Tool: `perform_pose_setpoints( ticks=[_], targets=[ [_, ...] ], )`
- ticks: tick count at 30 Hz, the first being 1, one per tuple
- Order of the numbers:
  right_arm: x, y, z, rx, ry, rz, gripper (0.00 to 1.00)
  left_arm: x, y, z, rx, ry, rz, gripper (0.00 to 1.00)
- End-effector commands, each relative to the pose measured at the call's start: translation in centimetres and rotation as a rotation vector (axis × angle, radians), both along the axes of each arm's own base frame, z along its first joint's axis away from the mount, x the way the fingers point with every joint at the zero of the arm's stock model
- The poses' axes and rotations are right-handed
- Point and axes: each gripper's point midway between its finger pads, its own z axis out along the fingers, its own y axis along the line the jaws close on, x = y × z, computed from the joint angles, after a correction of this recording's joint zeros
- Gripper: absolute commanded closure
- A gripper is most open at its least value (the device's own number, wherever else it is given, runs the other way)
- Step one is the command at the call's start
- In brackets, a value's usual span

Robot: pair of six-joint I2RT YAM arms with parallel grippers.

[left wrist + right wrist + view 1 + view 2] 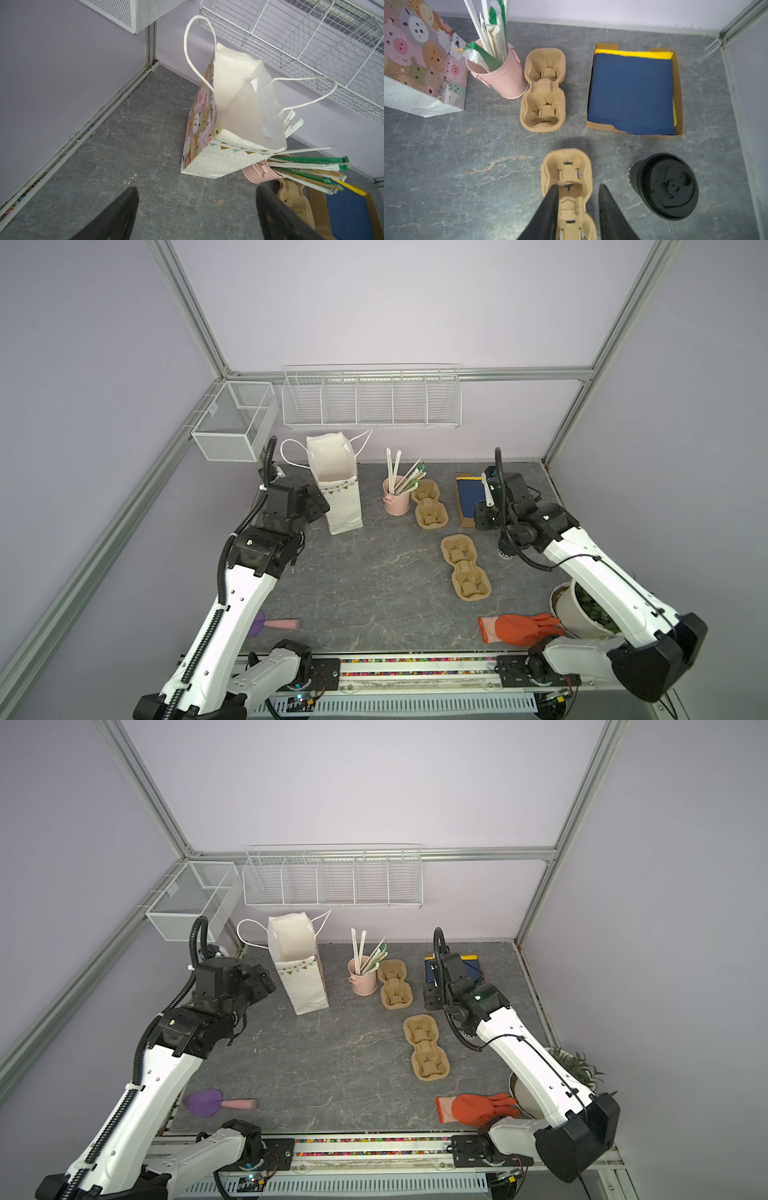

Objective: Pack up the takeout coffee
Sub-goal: 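Lift the top pulp carrier and set it on the table nearer the robot, then grasp the top edge of the white paper bag with the left gripper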

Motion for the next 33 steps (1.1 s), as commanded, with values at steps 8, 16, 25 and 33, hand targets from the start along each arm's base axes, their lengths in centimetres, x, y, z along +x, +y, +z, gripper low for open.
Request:
perform_pose_setpoints(
  ticks=[8,16,25,33],
  targets=[
    [-5.8,1.1,-8.5,0.060,0.199,0.055,0.47,2.1,1.3,-3.0,-0.108,0.121,0.012,0.10],
    [-6.4,2.2,-6.8,0.052,0.146,0.103,0.23,6.4,1.9,-2.3,-0.220,0.146,0.065,0.11],
    [-7.2,2.0,-5.7,0.034,0.103,0.125,0.14,9.7,1.5,-2.7,-0.193,0.163,0.056,0.11],
    [-7.8,2.0,-4.4,0.051,0.071,0.136,0.14,12.4,0.9,-4.3,-0.188,0.201,0.040,0.25]
  ],
)
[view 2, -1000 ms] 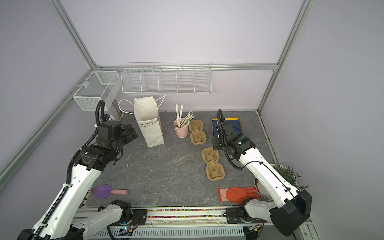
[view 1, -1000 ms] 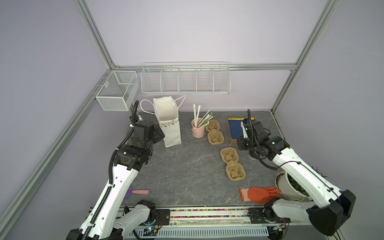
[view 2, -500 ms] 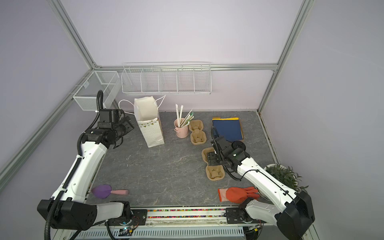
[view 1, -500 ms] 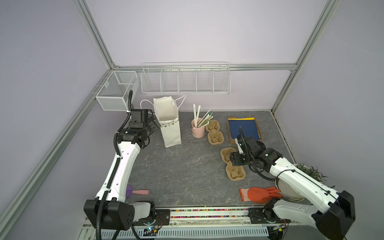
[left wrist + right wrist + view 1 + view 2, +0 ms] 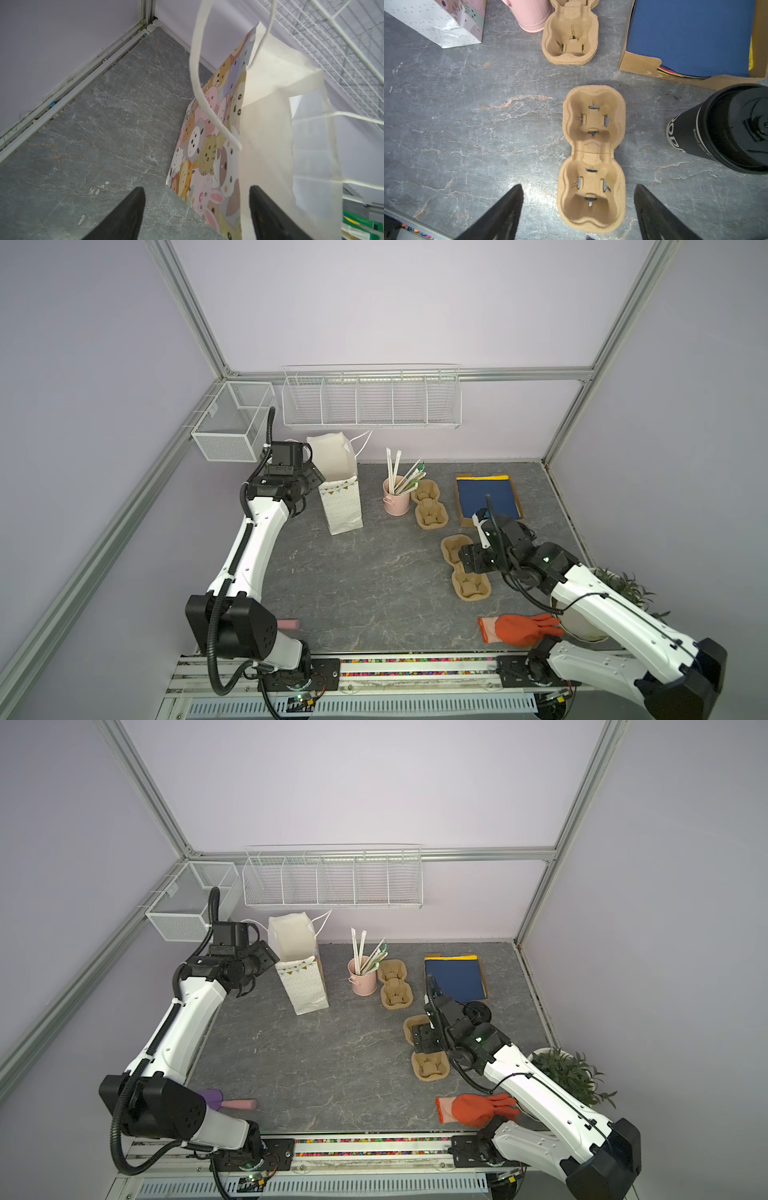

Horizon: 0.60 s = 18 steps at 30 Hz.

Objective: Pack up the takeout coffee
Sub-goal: 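Grasp the top edge of the white paper bag with the left gripper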

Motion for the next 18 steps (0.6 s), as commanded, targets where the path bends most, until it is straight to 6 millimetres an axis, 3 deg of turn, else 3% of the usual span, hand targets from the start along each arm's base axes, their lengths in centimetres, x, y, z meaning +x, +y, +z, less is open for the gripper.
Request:
perform_pose_setpoints(
  ticks=[1,9,18],
  targets=[
    [-0.3,-0.2,1.2,0.000,-0.029,0.004,0.14,1.1,-0.4,1.0,-0.017,-0.014,-0.015,0.27],
    [-0.7,0.3,1.1,0.000,-0.024,0.024,0.13,2.5,-0.8,0.5,-0.023,0.000,-0.021,0.46],
    [-0.9,0.1,1.6,-0.012,-0.042,0.028,0.13,2.7,-0.9,-0.2,-0.011,0.026,-0.036,0.78]
  ],
)
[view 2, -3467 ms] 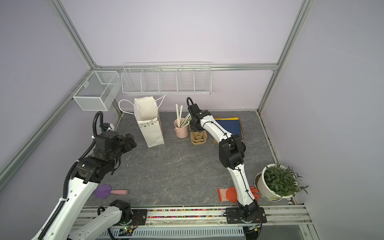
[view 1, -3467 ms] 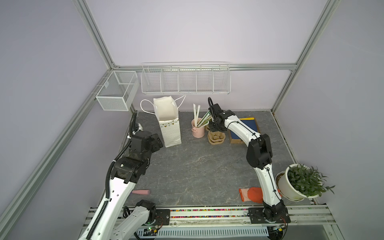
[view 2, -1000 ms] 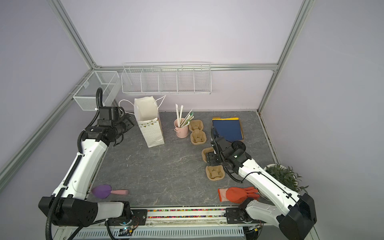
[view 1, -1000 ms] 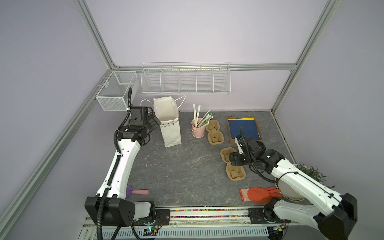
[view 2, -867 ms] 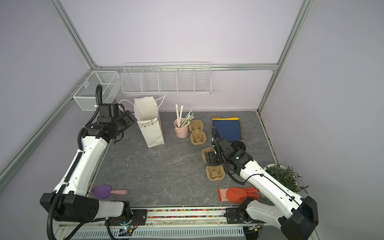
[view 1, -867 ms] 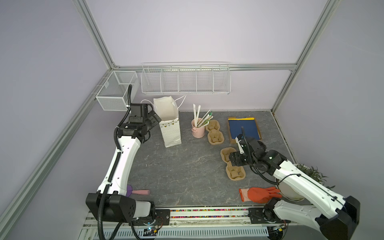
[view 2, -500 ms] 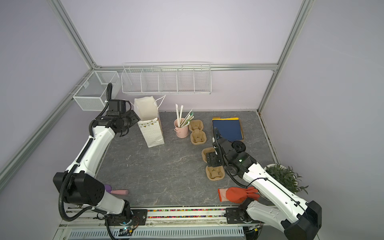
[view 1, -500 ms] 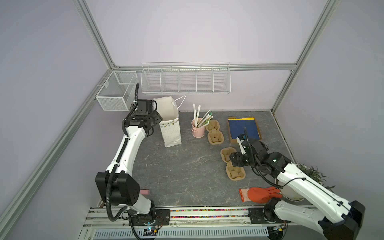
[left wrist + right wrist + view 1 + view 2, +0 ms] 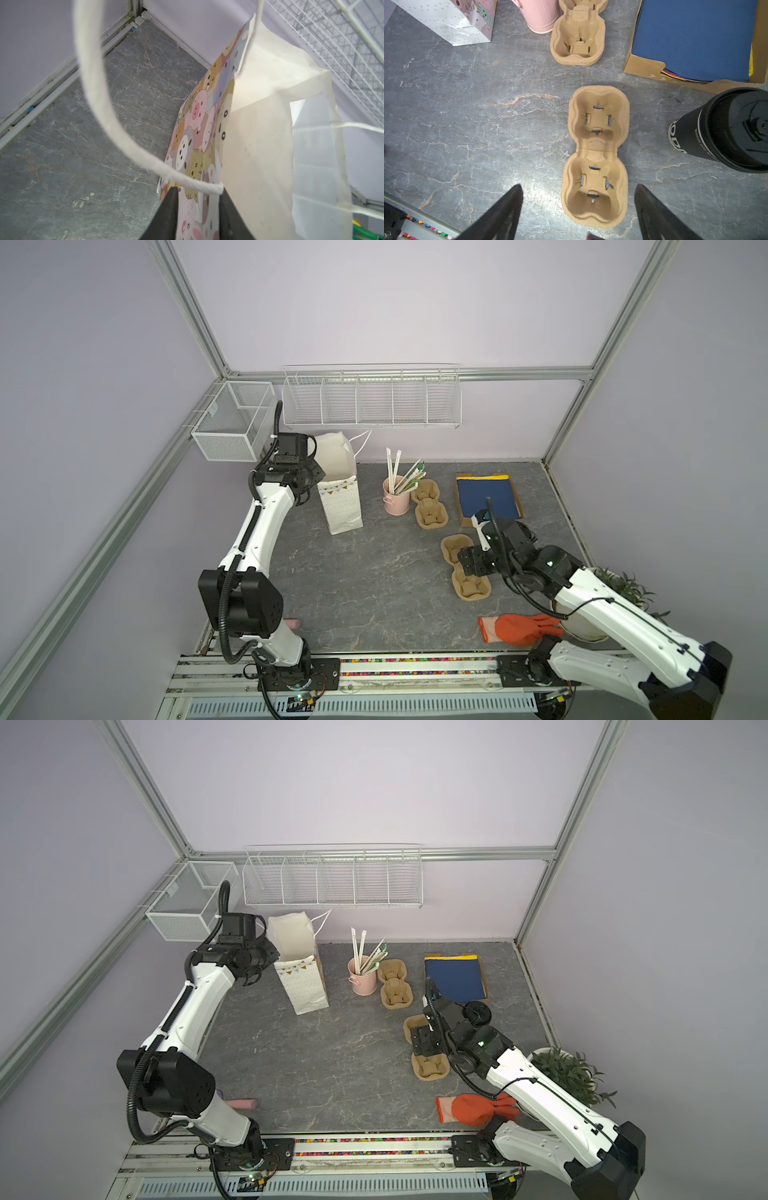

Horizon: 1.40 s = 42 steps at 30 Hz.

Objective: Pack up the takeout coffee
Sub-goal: 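Grasp the top edge of the white paper bag with the left gripper, then carry the white bag toward the pulp carrier and set it down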

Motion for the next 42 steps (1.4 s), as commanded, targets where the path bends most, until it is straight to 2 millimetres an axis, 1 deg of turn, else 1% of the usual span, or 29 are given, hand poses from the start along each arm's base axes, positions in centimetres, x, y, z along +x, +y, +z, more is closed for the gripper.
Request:
perform_pose_setpoints(
  ticks=[1,4,6,9,12,15,17,20,23,26,29,34,38,42],
  targets=[
    [-0.1,-0.3,1.2,-0.007,-0.030,-0.001,0.13,0.1,-0.1,0.6,0.002,0.006,-0.010,0.83],
    [-0.2,-0.4,1.4,-0.010,-0.032,0.002,0.13,-0.1,-0.2,1.2,-0.005,0.004,-0.016,0.99],
    [-0.3,-0.4,1.6,-0.010,-0.035,0.002,0.13,-0.6,-0.7,1.8,-0.022,0.002,-0.035,1.00],
    [-0.4,-0.4,2.3,-0.007,-0.042,0.011,0.13,-2.4,-1.8,2.9,-0.051,-0.007,-0.069,1.00],
    [-0.7,-0.1,3.4,0.011,-0.058,0.037,0.13,-5.6,-3.6,4.1,-0.069,-0.027,-0.117,1.00],
    [-0.9,0.0,4.3,0.025,-0.069,0.052,0.12,-9.5,-5.3,5.5,-0.083,-0.060,-0.169,1.00],
    [-1.1,0.1,4.8,0.035,-0.070,0.065,0.12,-12.1,-5.5,6.4,-0.081,-0.073,-0.173,1.00],
    [-1.3,0.4,5.5,0.054,-0.072,0.081,0.12,-15.6,-5.7,7.1,-0.101,-0.083,-0.173,1.00],
    [-1.4,0.5,6.0,0.072,-0.081,0.087,0.12,-18.6,-6.6,7.0,-0.147,-0.065,-0.190,1.00],
    [-1.6,0.3,6.5,0.079,-0.093,0.085,0.12,-21.2,-8.3,6.9,-0.181,-0.053,-0.233,1.00],
    [-1.8,0.0,7.0,0.084,-0.109,0.082,0.12,-23.3,-9.9,6.8,-0.201,-0.037,-0.268,1.00],
    [-2.1,-0.8,7.2,0.078,-0.122,0.069,0.12,-25.4,-12.1,5.7,-0.187,-0.009,-0.306,1.00],
    [-2.4,-1.4,6.9,0.066,-0.124,0.056,0.11,-26.5,-14.1,4.0,-0.249,0.047,-0.325,1.00],
    [-2.7,-1.9,6.7,0.059,-0.126,0.049,0.10,-27.2,-14.5,3.0,-0.242,0.097,-0.319,1.00]
  ],
)
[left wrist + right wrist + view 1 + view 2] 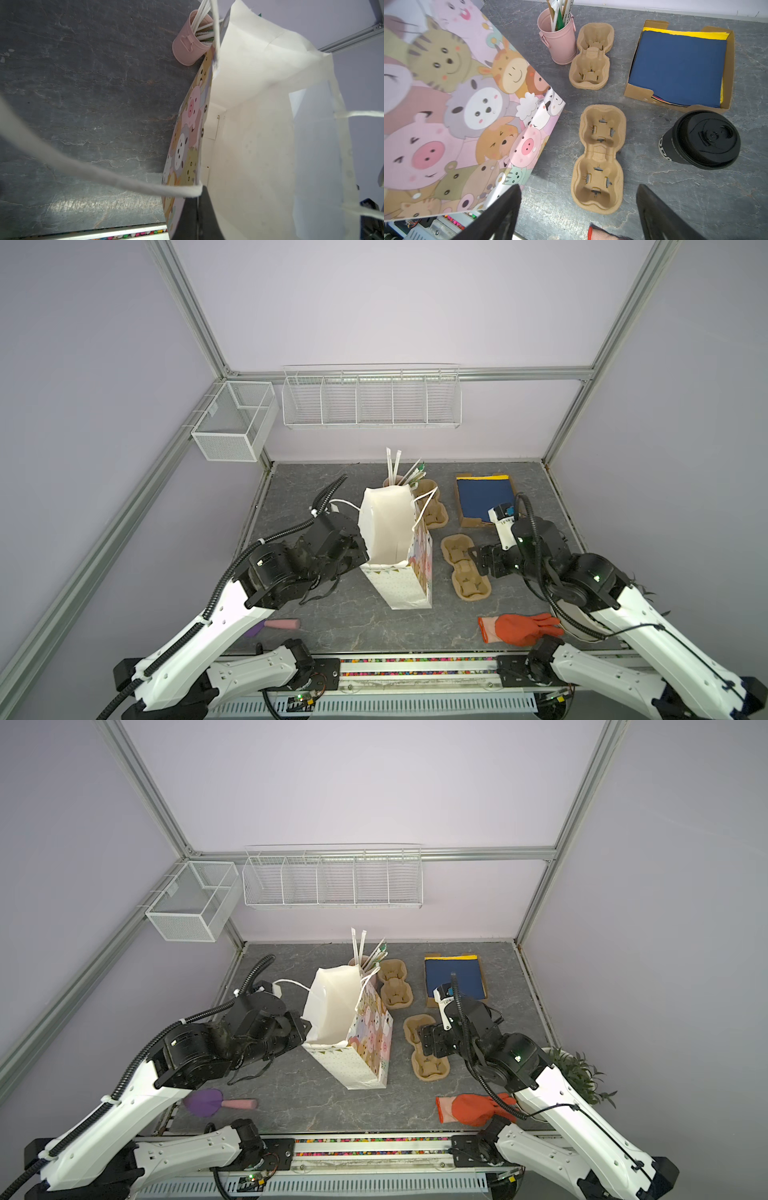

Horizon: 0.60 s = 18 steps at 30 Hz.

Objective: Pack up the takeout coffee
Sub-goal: 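Carry the white bag toward the pulp carrier and set it down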

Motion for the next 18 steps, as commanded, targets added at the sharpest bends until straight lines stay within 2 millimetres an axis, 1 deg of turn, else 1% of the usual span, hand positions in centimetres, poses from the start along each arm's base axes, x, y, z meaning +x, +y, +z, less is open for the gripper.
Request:
perform_pose_setpoints(
  ticks=[1,3,4,8,10,14,18],
  targets=[
    [-0.5,-0.7,-0.4,-0.024,-0.005,-0.001,0.10,-0.6,0.6,-0.8,0.011,0.033,0.063,1.00],
    [-0.5,-0.7,-0.4,-0.024,-0.007,0.000,0.10,-0.9,0.8,-1.4,0.047,0.036,0.075,1.00],
    [-0.6,-0.8,-0.5,-0.025,-0.008,-0.001,0.10,-1.0,0.6,-1.9,0.050,0.044,0.074,1.00],
    [-0.5,-0.7,-0.9,-0.029,-0.002,0.001,0.10,-0.9,-1.3,-3.1,0.004,0.054,0.066,1.00],
    [-0.6,-0.7,-1.0,-0.029,0.002,-0.001,0.10,-0.7,-1.9,-3.5,-0.004,0.055,0.074,1.00],
    [-0.8,-1.1,-1.5,-0.041,0.008,-0.010,0.10,-0.5,-2.5,-4.6,0.021,0.061,0.092,1.00],
    [-1.0,-1.5,-2.4,-0.046,0.022,-0.026,0.08,-0.2,-3.5,-5.4,0.030,0.066,0.084,1.00]
  ],
)
